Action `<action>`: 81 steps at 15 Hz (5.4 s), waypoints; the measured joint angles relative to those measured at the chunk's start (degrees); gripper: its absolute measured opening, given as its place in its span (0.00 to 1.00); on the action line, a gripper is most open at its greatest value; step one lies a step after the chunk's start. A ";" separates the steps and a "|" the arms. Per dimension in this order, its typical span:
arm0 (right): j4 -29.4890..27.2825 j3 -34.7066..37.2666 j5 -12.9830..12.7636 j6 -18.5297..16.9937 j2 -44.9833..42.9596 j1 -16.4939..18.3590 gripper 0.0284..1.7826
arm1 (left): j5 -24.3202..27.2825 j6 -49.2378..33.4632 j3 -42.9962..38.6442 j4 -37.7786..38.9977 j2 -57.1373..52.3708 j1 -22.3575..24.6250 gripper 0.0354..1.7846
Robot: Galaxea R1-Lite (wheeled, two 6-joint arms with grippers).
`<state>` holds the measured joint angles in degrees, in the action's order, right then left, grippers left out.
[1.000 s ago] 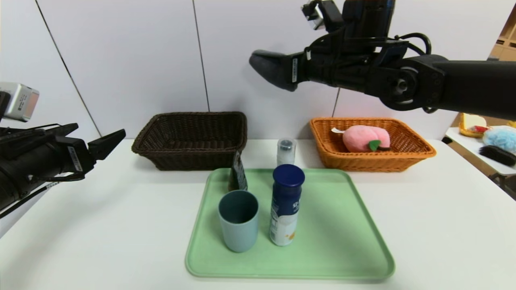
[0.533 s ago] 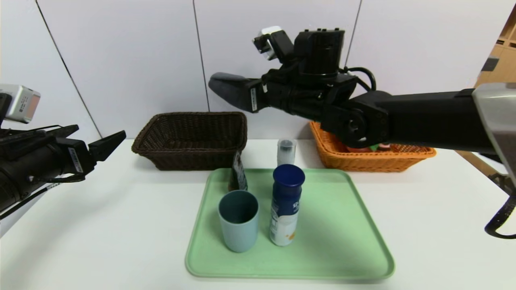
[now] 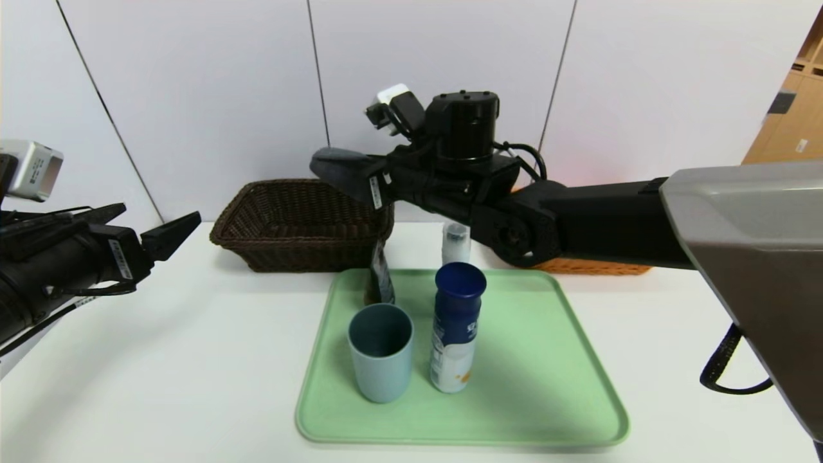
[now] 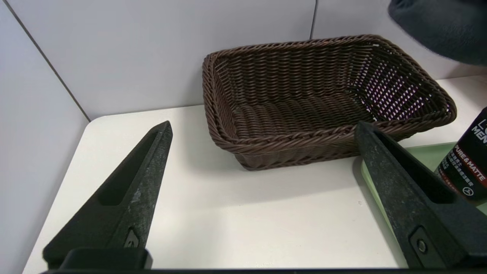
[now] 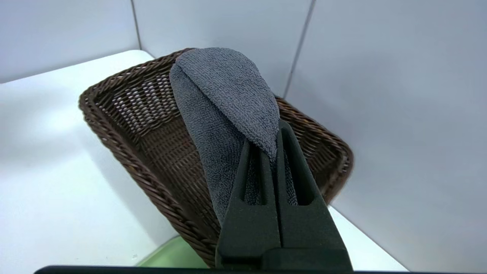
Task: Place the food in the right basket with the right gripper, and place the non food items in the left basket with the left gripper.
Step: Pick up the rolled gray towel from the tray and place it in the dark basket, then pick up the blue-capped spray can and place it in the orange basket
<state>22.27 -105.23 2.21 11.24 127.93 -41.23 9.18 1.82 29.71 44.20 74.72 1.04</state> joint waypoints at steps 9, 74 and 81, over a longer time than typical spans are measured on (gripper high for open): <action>-0.04 -6.07 -4.10 3.89 5.21 -0.33 0.46 | 0.00 0.02 -0.22 0.28 0.00 0.01 0.94; 43.98 84.48 19.18 -9.31 -28.45 9.81 0.95 | 0.07 0.68 -6.64 0.26 -5.49 -2.27 0.94; 44.79 79.48 20.58 -9.57 -22.20 6.40 0.95 | 0.07 0.29 -6.58 0.28 -5.49 -2.27 0.94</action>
<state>67.06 -25.75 22.78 1.67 105.73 -34.83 9.25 2.11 23.13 44.48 69.23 -1.23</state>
